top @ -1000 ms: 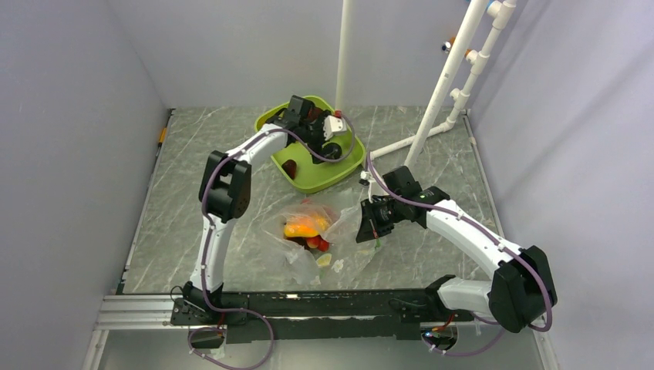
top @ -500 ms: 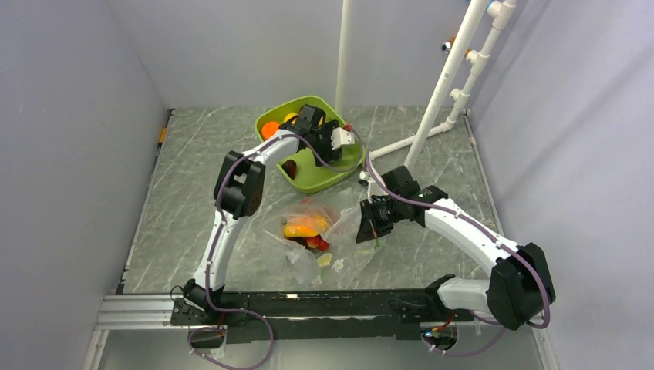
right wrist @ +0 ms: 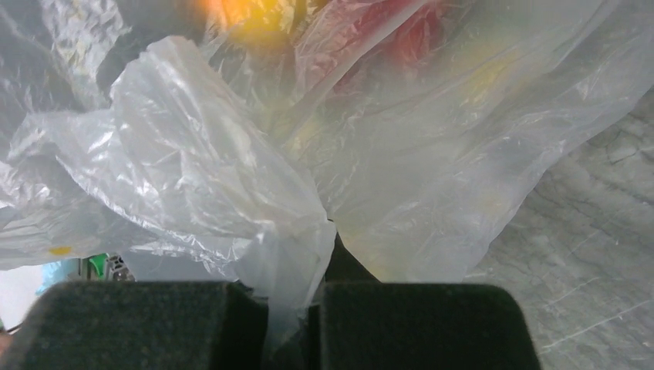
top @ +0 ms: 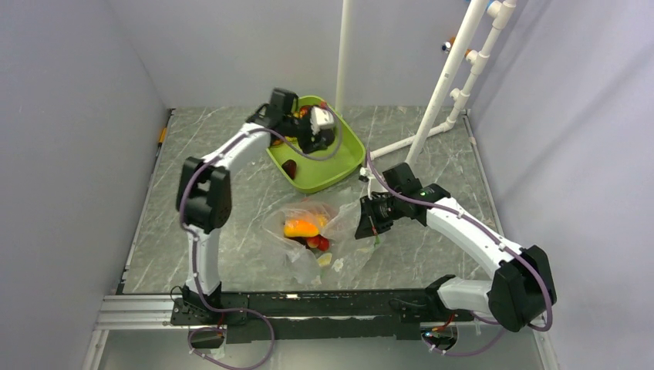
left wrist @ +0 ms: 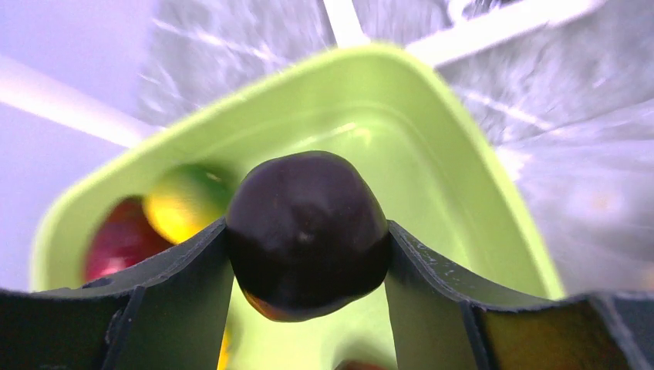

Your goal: Place the fake fruits into the plastic bag and tie a complex knot

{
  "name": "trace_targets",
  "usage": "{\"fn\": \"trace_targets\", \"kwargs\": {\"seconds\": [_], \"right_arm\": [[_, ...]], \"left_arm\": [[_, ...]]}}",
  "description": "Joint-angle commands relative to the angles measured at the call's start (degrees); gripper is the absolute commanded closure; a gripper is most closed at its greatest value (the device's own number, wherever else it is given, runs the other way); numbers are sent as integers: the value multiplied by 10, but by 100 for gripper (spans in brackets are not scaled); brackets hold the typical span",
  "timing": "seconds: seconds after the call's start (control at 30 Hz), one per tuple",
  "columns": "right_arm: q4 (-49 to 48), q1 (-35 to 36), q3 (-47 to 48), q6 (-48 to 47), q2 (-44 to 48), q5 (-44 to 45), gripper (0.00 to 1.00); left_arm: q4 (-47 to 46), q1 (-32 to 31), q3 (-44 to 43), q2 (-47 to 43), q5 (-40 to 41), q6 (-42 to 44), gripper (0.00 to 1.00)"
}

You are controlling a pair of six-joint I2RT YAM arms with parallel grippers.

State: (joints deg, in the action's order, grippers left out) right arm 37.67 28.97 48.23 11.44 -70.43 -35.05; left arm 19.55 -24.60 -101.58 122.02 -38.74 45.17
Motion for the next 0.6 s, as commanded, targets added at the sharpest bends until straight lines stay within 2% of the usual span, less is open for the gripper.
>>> {"fn": "trace_targets", "kwargs": {"seconds": [0.0, 0.1, 0.2, 0.27, 0.43, 0.57], "right_arm": [[-25, 1, 39, -1, 35, -7, 100], [-48, 0, 49, 22, 47, -12, 100], [-76, -1, 61, 52, 62, -16, 100], [-94, -1, 71, 77, 69, -15, 100], [-107, -1, 99, 112, 59, -16, 100], [-99, -2, 120, 123, 49, -17, 100]], "left_arm": [[35, 34, 4, -178, -175, -53, 49], [132, 25, 63, -290, -224, 44, 48], [228, 7, 141, -399, -230, 160, 48], [261, -9, 205, -477, -222, 210, 49], [285, -95, 316, -596, -156, 289, 48], [248, -169, 376, -607, -73, 300, 48]]}}
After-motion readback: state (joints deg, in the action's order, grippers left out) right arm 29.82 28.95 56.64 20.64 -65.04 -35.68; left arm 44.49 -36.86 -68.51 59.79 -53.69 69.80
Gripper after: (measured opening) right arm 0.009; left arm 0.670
